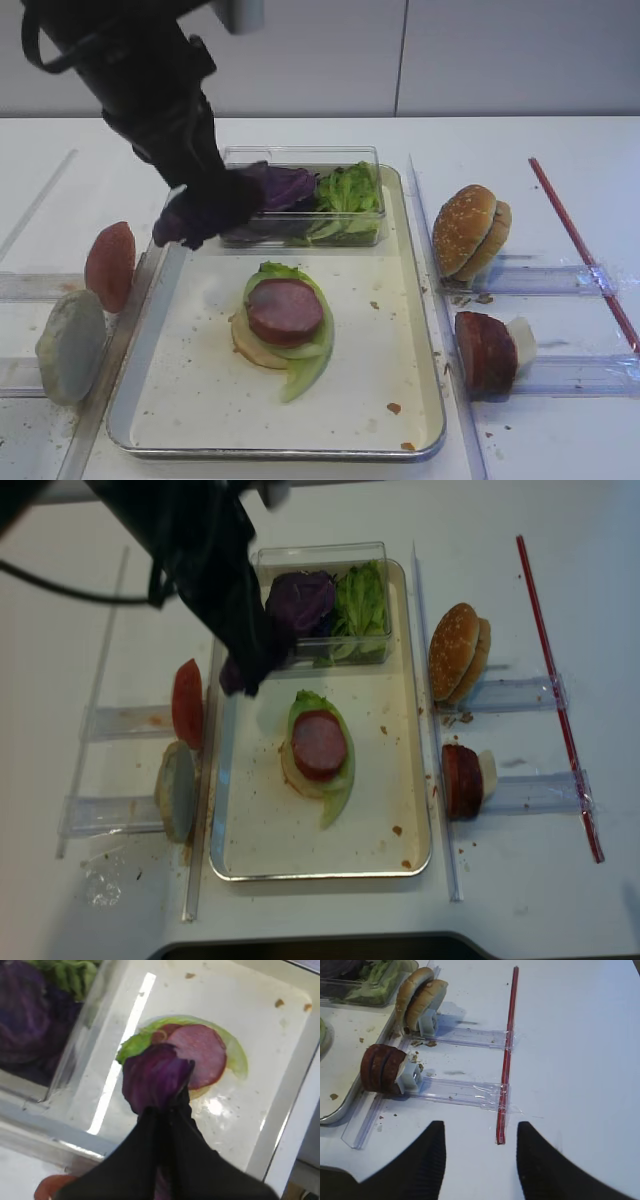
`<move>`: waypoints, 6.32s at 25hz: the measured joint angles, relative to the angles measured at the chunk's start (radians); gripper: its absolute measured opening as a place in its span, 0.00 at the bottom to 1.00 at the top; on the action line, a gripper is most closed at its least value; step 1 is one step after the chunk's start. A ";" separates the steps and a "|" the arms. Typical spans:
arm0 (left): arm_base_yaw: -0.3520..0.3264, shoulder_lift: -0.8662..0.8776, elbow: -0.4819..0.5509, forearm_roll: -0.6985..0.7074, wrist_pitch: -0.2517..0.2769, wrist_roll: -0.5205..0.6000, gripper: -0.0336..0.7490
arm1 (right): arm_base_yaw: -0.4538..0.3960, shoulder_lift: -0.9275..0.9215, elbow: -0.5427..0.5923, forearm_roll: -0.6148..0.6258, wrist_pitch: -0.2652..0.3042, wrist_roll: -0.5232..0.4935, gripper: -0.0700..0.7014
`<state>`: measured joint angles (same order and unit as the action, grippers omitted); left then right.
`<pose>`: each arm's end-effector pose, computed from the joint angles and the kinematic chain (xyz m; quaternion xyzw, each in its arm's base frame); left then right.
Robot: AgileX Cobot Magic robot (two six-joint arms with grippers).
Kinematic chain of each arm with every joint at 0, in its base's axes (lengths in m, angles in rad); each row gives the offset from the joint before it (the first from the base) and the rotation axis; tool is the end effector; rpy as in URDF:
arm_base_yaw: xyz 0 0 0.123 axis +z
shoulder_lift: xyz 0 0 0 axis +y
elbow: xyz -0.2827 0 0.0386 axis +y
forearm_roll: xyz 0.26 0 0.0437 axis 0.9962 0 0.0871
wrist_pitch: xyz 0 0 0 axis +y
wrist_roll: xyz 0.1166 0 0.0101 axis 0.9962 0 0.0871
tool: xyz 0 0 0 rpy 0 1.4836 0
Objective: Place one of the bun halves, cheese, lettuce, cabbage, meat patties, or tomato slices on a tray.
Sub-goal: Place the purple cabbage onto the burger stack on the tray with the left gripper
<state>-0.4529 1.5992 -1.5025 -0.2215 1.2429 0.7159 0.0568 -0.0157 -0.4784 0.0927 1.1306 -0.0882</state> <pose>0.3006 -0.1734 0.3144 0.5259 0.8287 -0.0874 0.1705 0.0238 0.0112 0.2581 -0.0664 0.8689 0.0385 0.4890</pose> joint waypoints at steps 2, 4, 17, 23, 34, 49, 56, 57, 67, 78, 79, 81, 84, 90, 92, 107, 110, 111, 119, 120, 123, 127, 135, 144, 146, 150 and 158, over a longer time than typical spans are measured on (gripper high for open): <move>-0.045 0.000 0.027 0.004 0.000 0.053 0.04 | 0.000 0.000 0.000 -0.002 0.000 0.000 0.54; -0.090 0.000 0.036 0.020 -0.002 0.085 0.04 | 0.000 0.000 0.000 -0.002 0.000 0.000 0.54; -0.214 0.144 0.030 0.162 -0.010 0.008 0.04 | 0.000 0.000 0.000 -0.002 0.000 0.000 0.54; -0.219 0.173 -0.019 0.163 -0.013 0.043 0.04 | 0.000 0.000 0.000 -0.002 0.000 0.000 0.54; -0.221 0.173 -0.026 0.104 -0.068 -0.005 0.04 | 0.000 0.000 0.000 -0.002 0.000 0.000 0.54; -0.225 0.245 -0.031 0.163 -0.049 -0.081 0.04 | 0.000 0.000 0.000 -0.004 0.000 0.000 0.54; -0.230 0.245 -0.031 0.159 -0.061 -0.087 0.04 | 0.000 0.000 0.000 -0.010 -0.002 0.010 0.54; -0.230 0.245 -0.031 0.157 -0.061 -0.091 0.04 | 0.000 0.000 0.000 -0.010 -0.002 0.013 0.54; -0.230 0.245 -0.031 0.155 -0.039 -0.125 0.04 | 0.000 0.000 0.000 -0.010 -0.002 0.017 0.54; -0.230 0.245 -0.031 0.155 -0.028 -0.141 0.45 | 0.000 0.000 0.000 -0.010 -0.002 0.021 0.54; -0.230 0.245 -0.031 0.155 -0.027 -0.146 0.49 | 0.000 0.000 0.000 -0.010 -0.002 0.021 0.54; -0.230 0.245 -0.031 0.155 -0.027 -0.150 0.57 | 0.000 0.000 0.000 -0.012 -0.002 0.021 0.54; -0.230 0.245 -0.031 0.155 -0.025 -0.162 0.61 | 0.000 0.000 0.000 -0.012 -0.002 0.021 0.54; -0.230 0.245 -0.065 0.155 -0.020 -0.223 0.62 | 0.000 0.000 0.000 -0.012 -0.002 0.021 0.54; -0.230 0.245 -0.089 0.155 -0.020 -0.256 0.62 | 0.000 0.000 0.000 -0.012 -0.002 0.021 0.54; -0.230 0.245 -0.111 0.298 -0.063 -0.488 0.61 | 0.000 0.000 0.000 -0.012 -0.002 0.021 0.54; -0.230 0.245 -0.111 0.298 -0.067 -0.489 0.61 | 0.000 0.000 0.000 -0.012 -0.002 0.021 0.54; -0.230 0.245 -0.111 0.299 -0.067 -0.489 0.61 | 0.000 0.000 0.000 -0.012 -0.002 0.021 0.54; -0.230 0.247 -0.111 0.299 -0.057 -0.491 0.61 | 0.000 0.000 0.000 -0.012 -0.002 0.021 0.54; -0.230 0.247 -0.111 0.299 -0.057 -0.491 0.61 | 0.000 0.000 0.000 -0.012 -0.002 0.021 0.54; -0.230 0.247 -0.111 0.299 -0.057 -0.491 0.61 | 0.000 0.000 0.000 -0.012 -0.002 0.021 0.54; -0.230 0.247 -0.109 0.299 -0.057 -0.491 0.61 | 0.000 0.000 0.000 -0.012 -0.002 0.021 0.54; -0.225 0.248 -0.070 0.289 -0.074 -0.491 0.61 | 0.000 0.000 0.000 -0.012 -0.002 0.021 0.54; -0.177 0.251 -0.070 0.227 -0.081 -0.478 0.61 | 0.000 0.000 0.000 -0.012 -0.002 0.018 0.54; -0.174 0.257 -0.070 0.222 -0.083 -0.472 0.61 | 0.000 0.000 0.000 -0.012 -0.002 0.016 0.54; -0.174 0.259 -0.070 0.214 -0.081 -0.470 0.60 | 0.000 0.000 0.000 -0.012 -0.002 0.016 0.54; -0.153 0.259 -0.091 0.214 -0.061 -0.682 0.60 | 0.000 0.000 0.000 -0.012 -0.002 0.016 0.54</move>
<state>-0.6058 1.8587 -1.5930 -0.0077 1.1816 0.0344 0.0568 -0.0157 -0.4784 0.0803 1.1288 -0.0724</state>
